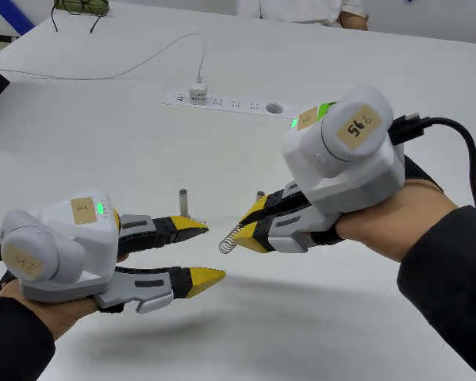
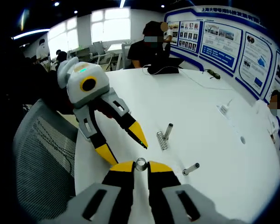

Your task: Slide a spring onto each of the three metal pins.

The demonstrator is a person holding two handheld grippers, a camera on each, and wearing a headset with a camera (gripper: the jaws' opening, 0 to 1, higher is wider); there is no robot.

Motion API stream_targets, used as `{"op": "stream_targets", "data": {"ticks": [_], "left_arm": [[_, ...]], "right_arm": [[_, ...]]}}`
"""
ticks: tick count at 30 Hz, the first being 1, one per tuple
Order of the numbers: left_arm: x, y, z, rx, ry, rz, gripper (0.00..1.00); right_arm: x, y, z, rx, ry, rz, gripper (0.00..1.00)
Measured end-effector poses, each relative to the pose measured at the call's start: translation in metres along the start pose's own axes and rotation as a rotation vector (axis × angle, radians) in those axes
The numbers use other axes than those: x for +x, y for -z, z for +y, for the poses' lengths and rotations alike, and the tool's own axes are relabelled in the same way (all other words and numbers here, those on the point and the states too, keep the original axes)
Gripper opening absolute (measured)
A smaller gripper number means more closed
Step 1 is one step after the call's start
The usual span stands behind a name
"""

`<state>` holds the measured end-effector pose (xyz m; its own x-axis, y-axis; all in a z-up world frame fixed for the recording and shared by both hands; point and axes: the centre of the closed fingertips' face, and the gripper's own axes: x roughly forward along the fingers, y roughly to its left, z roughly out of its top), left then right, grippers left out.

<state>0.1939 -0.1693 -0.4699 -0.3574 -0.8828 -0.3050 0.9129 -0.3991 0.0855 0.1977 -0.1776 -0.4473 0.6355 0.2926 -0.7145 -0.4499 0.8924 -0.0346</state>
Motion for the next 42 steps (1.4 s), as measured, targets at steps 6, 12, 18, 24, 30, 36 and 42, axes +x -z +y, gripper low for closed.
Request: {"op": "stream_targets", "data": {"ticks": [6,12,18,24,30,36,42], "left_arm": [[0.002,0.003,0.0,0.012,0.01,0.005,0.3],[0.003,0.002,0.0,0.031,0.008,0.004,0.22],[0.003,0.001,-0.002,0.039,0.01,0.003,0.13],[0.004,0.0,-0.005,0.024,0.02,-0.001,0.12],[0.004,0.0,-0.006,-0.008,0.024,-0.003,0.11],[0.003,0.0,-0.006,-0.046,0.027,-0.006,0.11],[0.004,0.0,-0.009,-0.088,0.041,-0.001,0.1]], "right_arm": [[0.002,-0.004,0.007,0.002,-0.022,0.0,0.12],[0.003,-0.008,0.013,-0.001,-0.037,0.001,0.12],[0.003,-0.011,0.018,-0.009,-0.045,-0.001,0.12],[0.002,-0.015,0.021,-0.02,-0.043,-0.011,0.12],[0.003,-0.017,0.022,-0.027,-0.043,-0.023,0.12],[0.005,-0.017,0.022,-0.053,-0.042,-0.028,0.12],[0.007,-0.015,0.022,-0.086,-0.031,-0.018,0.12]]}}
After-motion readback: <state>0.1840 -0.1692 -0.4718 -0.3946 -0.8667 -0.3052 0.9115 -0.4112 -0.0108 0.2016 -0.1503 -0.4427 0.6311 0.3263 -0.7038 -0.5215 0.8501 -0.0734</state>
